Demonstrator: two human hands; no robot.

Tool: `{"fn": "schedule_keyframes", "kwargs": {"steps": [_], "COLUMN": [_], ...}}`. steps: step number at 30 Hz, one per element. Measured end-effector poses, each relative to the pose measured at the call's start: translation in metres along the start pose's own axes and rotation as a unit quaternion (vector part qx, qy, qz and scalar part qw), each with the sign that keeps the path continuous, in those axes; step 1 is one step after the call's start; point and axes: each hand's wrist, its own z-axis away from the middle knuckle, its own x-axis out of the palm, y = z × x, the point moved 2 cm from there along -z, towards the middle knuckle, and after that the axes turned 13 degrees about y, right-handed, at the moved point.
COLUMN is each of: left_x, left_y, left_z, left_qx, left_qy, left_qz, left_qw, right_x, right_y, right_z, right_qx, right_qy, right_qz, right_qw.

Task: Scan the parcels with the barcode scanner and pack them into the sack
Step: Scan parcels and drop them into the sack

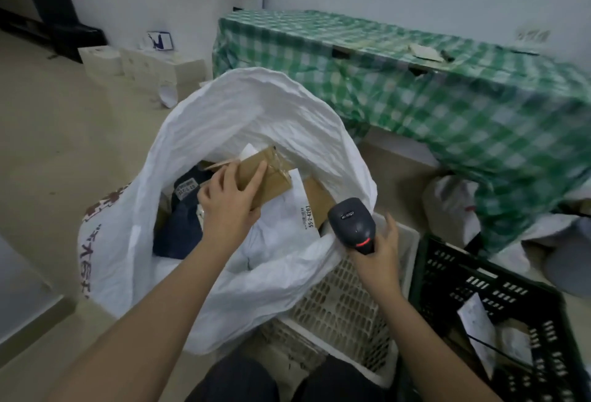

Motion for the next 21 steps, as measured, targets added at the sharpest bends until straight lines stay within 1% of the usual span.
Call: {"fn": "schedule_keyframes", "kwargs": {"steps": [3, 5, 7, 8, 11, 13, 17, 21], "left_x": [0.001, 0.000, -0.008, -0.013, -0.037, -0.056, -0.092, -0.115], "left_y": [0.015, 0.019, 0.020, 0.021, 0.033, 0.050, 0.097, 0.154], "left_z": [-0.009, -0.012, -0.014, -0.013, -0.008, -0.001, 0.016, 0.029], "left_qx": [0.010, 0.007, -0.016, -0.032, -0.070, -0.074, -0.042, 0.011], "left_qy": [-0.013, -0.020, -0.016, -0.015, 0.002, 0.022, 0.048, 0.050], "left_qz": [-0.011, -0.009, 0.016, 0.032, 0.091, 0.135, 0.201, 0.273], "left_qw": [1.000, 1.000, 1.000, 0.999, 0.993, 0.988, 0.977, 0.961], "right_x": [-0.014, -0.024, -0.035, -0.042, -0.064, -0.082, -0.126, -0.171], "right_y": [0.021, 0.027, 0.035, 0.042, 0.066, 0.076, 0.082, 0.104], "right_z": [0.002, 0.002, 0.001, 0.001, 0.002, 0.007, 0.027, 0.036], "right_qx": [0.000, -0.001, 0.015, 0.024, 0.079, 0.097, 0.134, 0.166], "right_qy": [0.030, 0.057, 0.067, 0.063, 0.034, 0.007, -0.054, -0.092], "right_qz": [0.035, 0.021, 0.003, 0.011, 0.030, 0.029, -0.013, 0.014], "right_qw": [0.999, 0.998, 0.998, 0.998, 0.996, 0.995, 0.989, 0.982]}}
